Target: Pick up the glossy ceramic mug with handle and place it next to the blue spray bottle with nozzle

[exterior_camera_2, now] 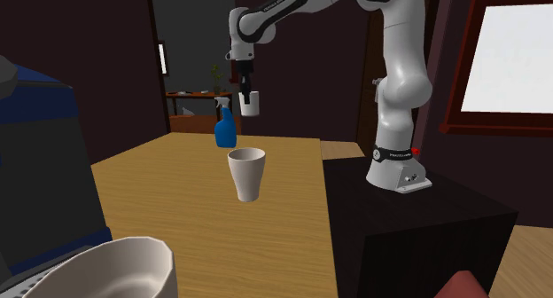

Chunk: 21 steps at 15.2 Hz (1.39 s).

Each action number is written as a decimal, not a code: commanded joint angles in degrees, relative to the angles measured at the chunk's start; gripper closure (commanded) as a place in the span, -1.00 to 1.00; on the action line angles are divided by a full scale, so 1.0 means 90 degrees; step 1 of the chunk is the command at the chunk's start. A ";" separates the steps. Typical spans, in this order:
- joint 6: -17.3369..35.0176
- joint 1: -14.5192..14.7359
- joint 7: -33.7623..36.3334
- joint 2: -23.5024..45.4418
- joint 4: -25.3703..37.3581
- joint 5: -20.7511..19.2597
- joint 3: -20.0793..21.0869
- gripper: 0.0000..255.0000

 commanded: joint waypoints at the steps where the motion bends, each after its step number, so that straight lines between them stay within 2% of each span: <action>1: 0.0175 0.0002 0.0010 0.0057 -0.0114 0.0008 0.0004 1.00; 21: 0.1731 -0.0040 -0.0005 0.0848 -0.0887 0.0128 0.0027 1.00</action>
